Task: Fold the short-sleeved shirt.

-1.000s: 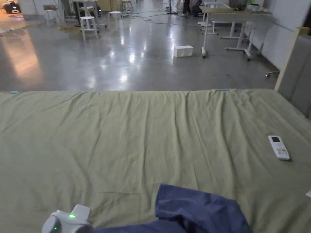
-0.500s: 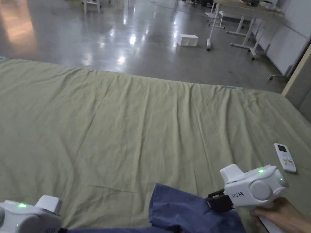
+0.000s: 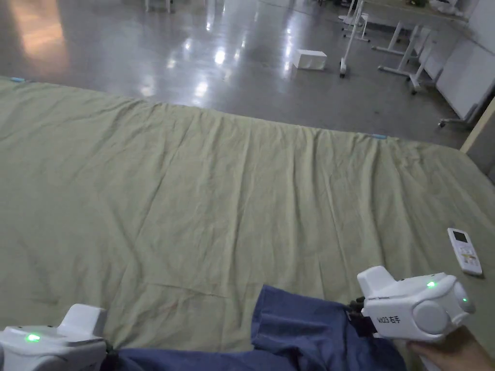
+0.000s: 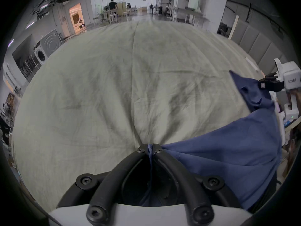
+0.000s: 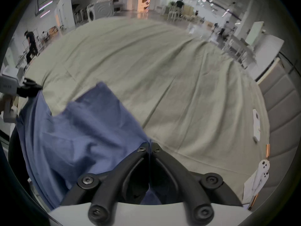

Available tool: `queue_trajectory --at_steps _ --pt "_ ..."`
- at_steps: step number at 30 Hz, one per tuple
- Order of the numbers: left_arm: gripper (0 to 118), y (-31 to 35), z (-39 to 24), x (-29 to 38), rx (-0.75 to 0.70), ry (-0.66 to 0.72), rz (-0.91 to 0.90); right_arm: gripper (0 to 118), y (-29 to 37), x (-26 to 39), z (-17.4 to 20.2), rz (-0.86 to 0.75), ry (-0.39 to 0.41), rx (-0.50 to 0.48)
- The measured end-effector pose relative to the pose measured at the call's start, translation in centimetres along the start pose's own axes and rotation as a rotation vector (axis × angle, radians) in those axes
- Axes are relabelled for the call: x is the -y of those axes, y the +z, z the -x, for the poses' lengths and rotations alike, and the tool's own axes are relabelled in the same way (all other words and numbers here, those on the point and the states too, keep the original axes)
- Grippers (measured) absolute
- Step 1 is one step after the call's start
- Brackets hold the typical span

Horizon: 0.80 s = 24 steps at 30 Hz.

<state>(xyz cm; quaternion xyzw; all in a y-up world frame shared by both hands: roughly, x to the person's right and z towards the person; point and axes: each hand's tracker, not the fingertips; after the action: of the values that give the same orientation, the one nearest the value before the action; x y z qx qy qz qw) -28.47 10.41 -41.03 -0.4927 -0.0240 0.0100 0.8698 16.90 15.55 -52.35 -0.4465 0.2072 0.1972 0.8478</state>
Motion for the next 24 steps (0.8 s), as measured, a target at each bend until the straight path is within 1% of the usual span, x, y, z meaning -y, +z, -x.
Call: queue_trajectory --at_steps 1,3,5,7,8,10,11,13,14,16,18,19,20,21,22,24 --pt "5 2.0 0.4 -0.1 0.026 0.035 -0.074 2 2.3 0.1 0.0 -0.059 -0.033 0.001" --pt "5 6.3 1.1 -0.4 0.054 0.056 -0.22 2 6.8 0.6 0.4 -0.185 -0.024 0.027" --pt "5 10.9 1.8 -1.3 0.101 0.096 -0.293 2 12.3 1.2 0.6 -0.289 -0.045 0.064" --pt "5 15.7 2.5 -1.9 0.153 0.129 -0.392 2 17.5 1.7 0.5 -0.381 -0.102 0.083" --pt "5 18.1 2.6 -2.3 0.158 0.126 -0.432 2 20.3 1.9 0.4 -0.431 -0.137 0.104" --pt "5 22.2 2.8 -2.8 0.168 0.116 -0.534 2 25.2 2.0 0.2 -0.518 -0.184 0.142" --pt "5 24.7 3.0 -3.4 0.187 0.113 -0.553 2 27.7 2.1 0.1 -0.567 -0.219 0.161" --pt "5 28.9 3.4 -3.9 0.194 0.132 -0.649 2 32.5 1.8 0.5 -0.66 -0.255 0.218" --pt "5 31.1 3.1 -4.4 0.217 0.112 -0.675 2 34.5 1.6 0.6 -0.695 -0.268 0.229" --pt "5 35.1 3.0 -5.0 0.163 0.076 -0.77 2 38.3 1.0 0.8 -0.746 -0.278 0.29" --pt "5 38.6 3.1 -5.9 0.146 0.051 -0.813 2 41.4 0.1 0.7 -0.799 -0.259 0.339" --pt "5 40.4 3.2 -6.2 0.136 0.053 -0.854 2 42.8 -0.2 0.8 -0.813 -0.288 0.345" --pt "5 42.4 3.3 -6.7 0.139 0.051 -0.91 2 44.4 -0.6 0.9 -0.841 -0.302 0.357" --pt "5 44.1 3.3 -7.1 0.123 0.031 -0.921 2 45.5 -1.0 0.7 -0.863 -0.313 0.365" --pt "5 45.8 3.6 -7.7 0.102 0.048 -0.961 2 47.0 -1.5 0.7 -0.892 -0.334 0.38" --pt "5 48.9 3.8 -8.5 0.112 0.041 -1.016 2 49.6 -2.5 0.7 -0.93 -0.354 0.387"
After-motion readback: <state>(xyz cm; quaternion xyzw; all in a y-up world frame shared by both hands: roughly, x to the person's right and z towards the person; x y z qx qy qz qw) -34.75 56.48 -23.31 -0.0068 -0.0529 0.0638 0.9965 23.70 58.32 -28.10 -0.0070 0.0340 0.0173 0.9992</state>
